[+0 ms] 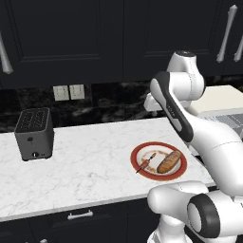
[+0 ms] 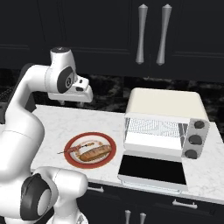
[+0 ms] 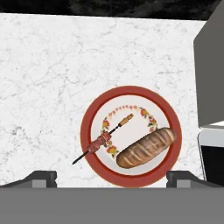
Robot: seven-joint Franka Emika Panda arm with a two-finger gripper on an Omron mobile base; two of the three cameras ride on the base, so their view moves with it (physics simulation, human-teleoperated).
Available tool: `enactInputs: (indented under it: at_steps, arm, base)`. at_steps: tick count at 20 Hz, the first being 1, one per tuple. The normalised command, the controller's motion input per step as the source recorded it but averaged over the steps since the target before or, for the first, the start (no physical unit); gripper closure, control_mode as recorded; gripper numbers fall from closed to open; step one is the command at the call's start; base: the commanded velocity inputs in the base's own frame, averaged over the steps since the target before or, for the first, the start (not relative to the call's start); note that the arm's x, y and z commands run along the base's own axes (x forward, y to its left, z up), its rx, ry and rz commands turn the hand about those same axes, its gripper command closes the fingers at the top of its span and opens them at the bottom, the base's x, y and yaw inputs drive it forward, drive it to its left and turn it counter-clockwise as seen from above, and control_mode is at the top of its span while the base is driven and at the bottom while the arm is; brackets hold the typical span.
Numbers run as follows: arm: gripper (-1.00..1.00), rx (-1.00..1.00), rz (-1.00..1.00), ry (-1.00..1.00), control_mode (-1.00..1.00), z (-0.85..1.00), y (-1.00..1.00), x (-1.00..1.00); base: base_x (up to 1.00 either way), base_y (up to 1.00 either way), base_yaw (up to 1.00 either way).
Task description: Pick up the kebab skewer and baguette bread, and place them inside the toaster oven. Close the toaster oven door and start by setting the timer.
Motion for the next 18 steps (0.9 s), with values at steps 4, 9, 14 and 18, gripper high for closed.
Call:
enactInputs:
  at_steps: [4, 9, 14, 18]
  arm:
    - [-1.0, 0.0, 0.0, 0.0, 1.0, 0.0, 0.0, 0.0]
    - [-1.0, 0.0, 0.0, 0.0, 1.0, 0.0, 0.0, 0.0]
    - [-1.0, 0.0, 0.0, 0.0, 1.0, 0.0, 0.0, 0.0]
    - [-1.0, 0.0, 0.0, 0.0, 1.0, 0.0, 0.0, 0.0]
  base:
    - [0.0, 0.0, 0.0]
    - [0.0, 0.0, 0.0]
    - [0.0, 0.0, 0.0]
    - [0.0, 0.0, 0.0]
